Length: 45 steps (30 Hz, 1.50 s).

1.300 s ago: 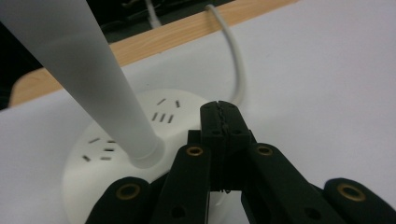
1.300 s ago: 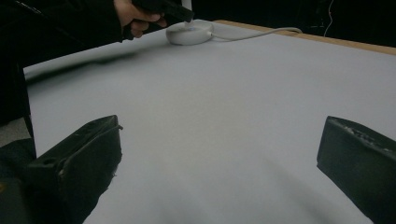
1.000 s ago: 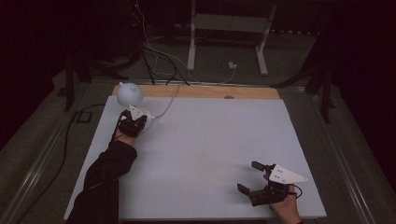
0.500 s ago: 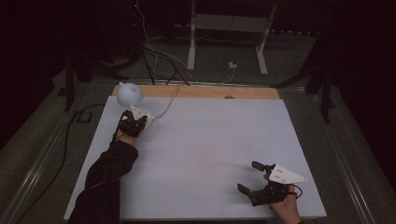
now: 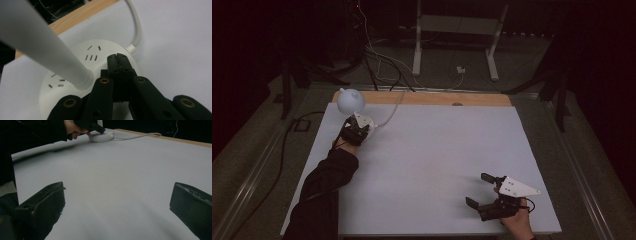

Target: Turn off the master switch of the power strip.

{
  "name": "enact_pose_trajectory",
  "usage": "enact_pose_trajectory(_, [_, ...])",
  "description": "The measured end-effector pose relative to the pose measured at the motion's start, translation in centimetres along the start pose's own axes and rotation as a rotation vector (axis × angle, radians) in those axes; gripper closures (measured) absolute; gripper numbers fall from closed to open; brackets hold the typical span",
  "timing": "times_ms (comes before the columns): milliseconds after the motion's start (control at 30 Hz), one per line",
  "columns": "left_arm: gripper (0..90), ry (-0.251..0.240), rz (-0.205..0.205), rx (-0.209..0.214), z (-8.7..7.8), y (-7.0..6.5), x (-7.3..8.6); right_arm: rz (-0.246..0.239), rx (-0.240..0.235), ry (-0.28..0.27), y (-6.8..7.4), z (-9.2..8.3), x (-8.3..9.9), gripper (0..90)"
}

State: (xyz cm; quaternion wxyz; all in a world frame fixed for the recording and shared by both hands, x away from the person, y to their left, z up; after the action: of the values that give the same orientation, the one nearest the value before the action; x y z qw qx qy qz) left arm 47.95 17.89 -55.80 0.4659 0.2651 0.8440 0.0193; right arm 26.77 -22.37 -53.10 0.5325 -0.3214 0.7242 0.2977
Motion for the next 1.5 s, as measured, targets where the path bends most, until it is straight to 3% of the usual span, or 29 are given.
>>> enact_pose_trajectory(133, [90.0, 0.024, 0.027, -0.003, 0.1, -0.2, -0.1, 0.003, 0.003, -0.002, -0.1, -0.1, 0.0, 0.0])
enact_pose_trajectory(167, [90.0, 0.013, 0.012, 0.035, 0.0, -0.4, -0.2, 0.004, 0.003, -0.003, -0.1, -0.1, 0.0, 0.0])
enact_pose_trajectory(233, [90.0, 0.009, 0.033, 0.023, 0.1, -0.5, -0.2, 0.002, 0.002, -0.002, -0.1, 0.0, 0.0, 0.0])
enact_pose_trajectory(400, [90.0, -0.020, -0.011, 0.052, -0.2, -0.1, -0.4, 0.000, 0.004, 0.003, 0.0, 0.0, 0.1, 0.0])
enact_pose_trajectory(467, [90.0, -0.017, 0.010, 0.037, -0.2, 0.1, -0.4, 0.005, 0.008, 0.001, -0.1, 0.0, 0.1, 0.0])
enact_pose_trajectory(600, [90.0, -0.048, -0.011, 0.053, -1.0, 0.2, -1.4, 0.007, 0.008, 0.004, -0.3, 0.1, 0.1, 0.0])
enact_pose_trajectory(633, [90.0, -0.063, -0.034, 0.069, -1.2, 0.2, -1.7, 0.006, 0.008, 0.002, -0.3, 0.0, 0.1, 0.0])
enact_pose_trajectory(833, [90.0, -0.085, -0.078, 0.142, -2.9, -0.6, -2.3, 0.003, 0.009, -0.004, -0.3, -0.1, 0.0, 0.0])
enact_pose_trajectory(1000, [89.8, -0.103, -0.118, 0.164, -4.0, -0.9, -2.8, 0.002, 0.006, -0.004, -0.1, -0.1, -0.1, 0.0])
enact_pose_trajectory(1033, [81.7, -0.105, -0.126, 0.163, -4.2, -0.9, -3.0, 0.002, 0.007, -0.004, -0.1, -0.1, -0.1, 0.0])
enact_pose_trajectory(1133, [75.1, -0.120, -0.159, 0.191, -4.9, -0.8, -3.5, 0.005, 0.008, -0.004, -0.1, -0.1, -0.1, 0.0])
enact_pose_trajectory(1400, [45.5, -0.106, -0.164, 0.254, -6.4, -1.5, -3.6, 0.006, 0.008, -0.007, -0.2, -0.1, -0.1, 0.0])
enact_pose_trajectory(1500, [30.0, -0.096, -0.174, 0.266, -6.9, -1.7, -3.5, 0.003, 0.009, -0.005, -0.1, -0.1, -0.1, 0.0])
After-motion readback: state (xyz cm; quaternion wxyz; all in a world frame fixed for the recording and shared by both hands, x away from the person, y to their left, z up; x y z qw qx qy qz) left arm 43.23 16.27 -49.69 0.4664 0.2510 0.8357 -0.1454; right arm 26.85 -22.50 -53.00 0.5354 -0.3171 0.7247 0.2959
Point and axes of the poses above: each handheld gripper's, and its own axes: z roughly forward along the jaws, x roughly out of its underside, y roughly to its left, the point moved 7 cm from there along z, roughly forward along the jaws, and after that the axes turned 5 degrees about -y, right-handed, at the moved point
